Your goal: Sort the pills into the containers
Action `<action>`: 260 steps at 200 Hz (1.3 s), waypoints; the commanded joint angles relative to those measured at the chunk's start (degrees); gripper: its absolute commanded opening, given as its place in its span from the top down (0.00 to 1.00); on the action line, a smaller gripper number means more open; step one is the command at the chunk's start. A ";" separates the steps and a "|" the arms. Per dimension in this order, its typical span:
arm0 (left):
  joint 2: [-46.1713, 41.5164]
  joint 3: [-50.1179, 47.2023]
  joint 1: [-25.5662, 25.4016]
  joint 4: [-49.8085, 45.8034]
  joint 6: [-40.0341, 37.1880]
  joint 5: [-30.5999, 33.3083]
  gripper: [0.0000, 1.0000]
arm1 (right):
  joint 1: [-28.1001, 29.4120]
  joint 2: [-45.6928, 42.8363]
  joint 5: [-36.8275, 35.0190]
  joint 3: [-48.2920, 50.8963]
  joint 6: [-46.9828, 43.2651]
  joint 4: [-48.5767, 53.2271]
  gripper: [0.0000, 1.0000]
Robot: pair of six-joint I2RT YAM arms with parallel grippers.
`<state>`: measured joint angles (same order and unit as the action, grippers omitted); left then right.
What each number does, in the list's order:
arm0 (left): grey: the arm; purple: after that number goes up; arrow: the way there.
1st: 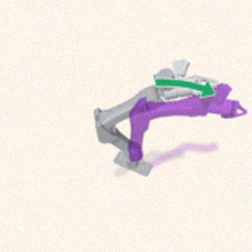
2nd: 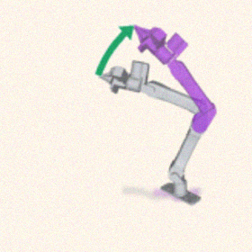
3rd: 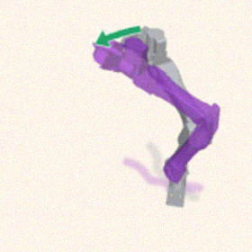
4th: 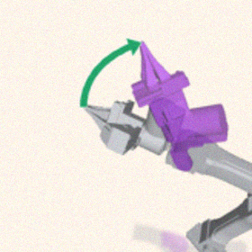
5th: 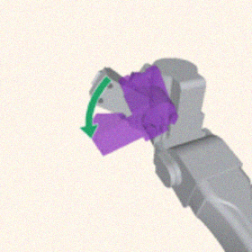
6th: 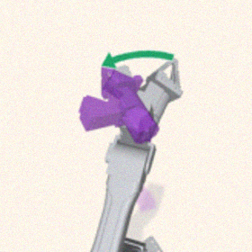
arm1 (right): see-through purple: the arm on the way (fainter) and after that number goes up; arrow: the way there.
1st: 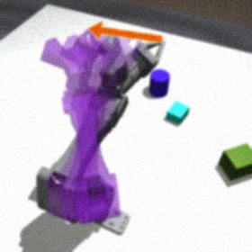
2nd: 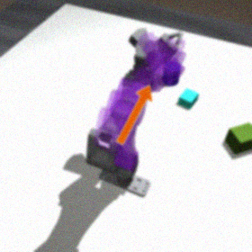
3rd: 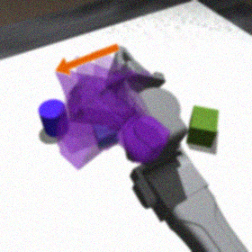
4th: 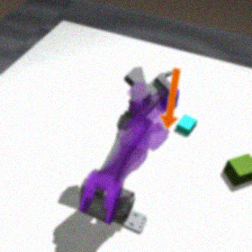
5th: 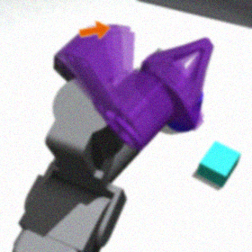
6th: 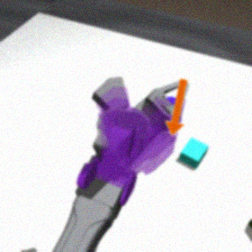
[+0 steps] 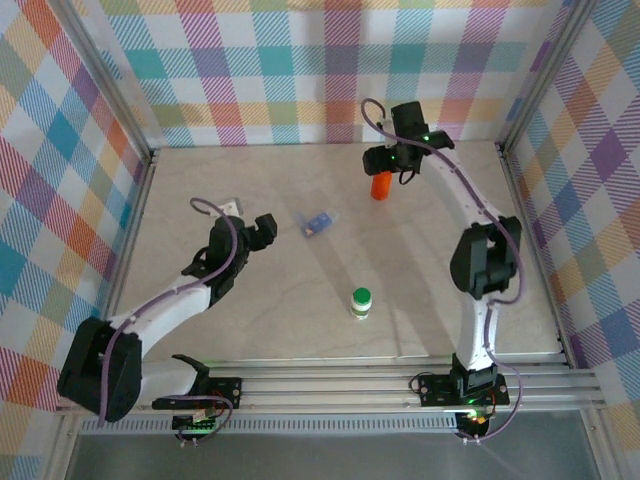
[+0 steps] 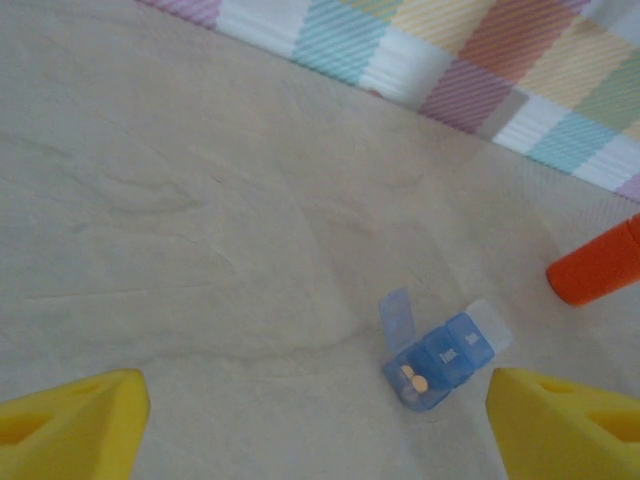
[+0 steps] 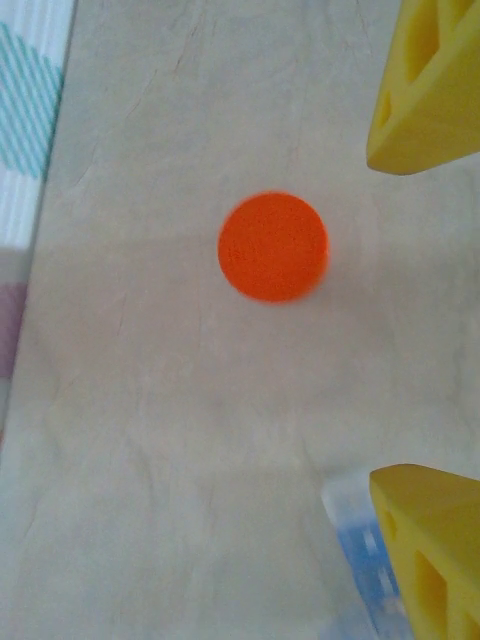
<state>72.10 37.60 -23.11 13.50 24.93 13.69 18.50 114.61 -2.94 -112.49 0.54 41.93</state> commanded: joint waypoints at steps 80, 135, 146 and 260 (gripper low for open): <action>24.02 20.33 11.07 -8.84 7.49 -21.76 0.23 | 9.62 10.56 10.67 4.88 -3.75 -10.55 0.23; 28.90 22.36 11.06 -8.24 7.10 -23.58 0.28 | 7.99 20.11 18.23 -2.65 -9.30 -8.00 0.23; 29.50 23.18 11.07 -8.89 6.68 -23.56 0.28 | 7.97 20.61 19.76 -2.73 -9.98 -8.02 0.23; 38.62 32.80 11.03 -11.96 7.93 -27.43 0.41 | 7.95 24.88 22.38 -4.68 -9.00 -5.08 0.36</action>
<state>109.21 68.10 -12.60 2.85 32.01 -11.57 26.26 139.04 16.19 -116.99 -8.21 36.12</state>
